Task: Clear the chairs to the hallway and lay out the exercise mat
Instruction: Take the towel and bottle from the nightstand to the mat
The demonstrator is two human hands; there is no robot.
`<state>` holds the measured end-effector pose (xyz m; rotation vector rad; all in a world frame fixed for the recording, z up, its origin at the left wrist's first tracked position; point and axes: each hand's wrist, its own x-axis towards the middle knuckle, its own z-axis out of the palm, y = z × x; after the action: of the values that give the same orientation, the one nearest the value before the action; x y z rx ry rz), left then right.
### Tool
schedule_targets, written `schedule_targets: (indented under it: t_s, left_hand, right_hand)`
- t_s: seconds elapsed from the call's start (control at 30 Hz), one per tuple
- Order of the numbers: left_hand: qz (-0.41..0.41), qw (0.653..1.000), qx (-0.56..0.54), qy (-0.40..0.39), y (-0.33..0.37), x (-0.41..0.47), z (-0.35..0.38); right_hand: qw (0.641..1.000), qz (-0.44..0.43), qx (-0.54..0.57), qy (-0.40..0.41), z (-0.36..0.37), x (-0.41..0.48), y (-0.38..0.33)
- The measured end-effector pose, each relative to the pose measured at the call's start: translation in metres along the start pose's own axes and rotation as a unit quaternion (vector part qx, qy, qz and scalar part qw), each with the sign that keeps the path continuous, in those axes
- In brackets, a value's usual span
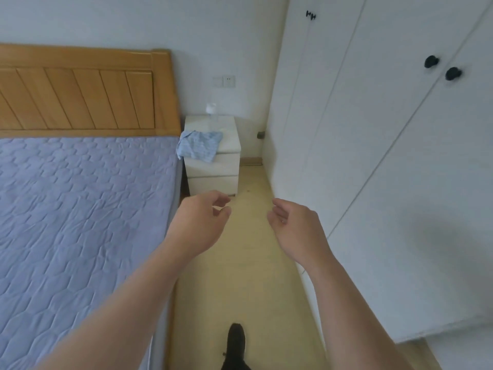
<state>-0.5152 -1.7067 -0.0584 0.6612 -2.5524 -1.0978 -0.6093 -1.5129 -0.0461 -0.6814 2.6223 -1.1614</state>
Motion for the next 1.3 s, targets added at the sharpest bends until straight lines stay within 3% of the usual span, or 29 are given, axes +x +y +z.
schedule_targets:
  t_s: [0.47, 0.63, 0.9, 1.3]
  left_hand:
    - [-0.117, 0.992, -0.004, 0.041, -0.067, 0.318, -0.051]
    - [-0.105, 0.993, -0.007, 0.059, -0.114, 0.435, -0.057]
    - [-0.128, 0.991, 0.010, 0.027, -0.171, 0.645, -0.085]
    - [-0.216, 0.974, 0.040, -0.051, -0.257, 0.841, -0.039]
  right_hand:
    - [0.995, -0.046, -0.022, -0.087, 0.059, 0.365, -0.067]
    - [0.994, -0.050, -0.040, -0.088, 0.102, 0.489, -0.076]
    - [0.992, -0.023, -0.057, -0.108, 0.156, 0.683, -0.112]
    - [0.983, 0.014, -0.077, -0.166, 0.233, 0.912, -0.075]
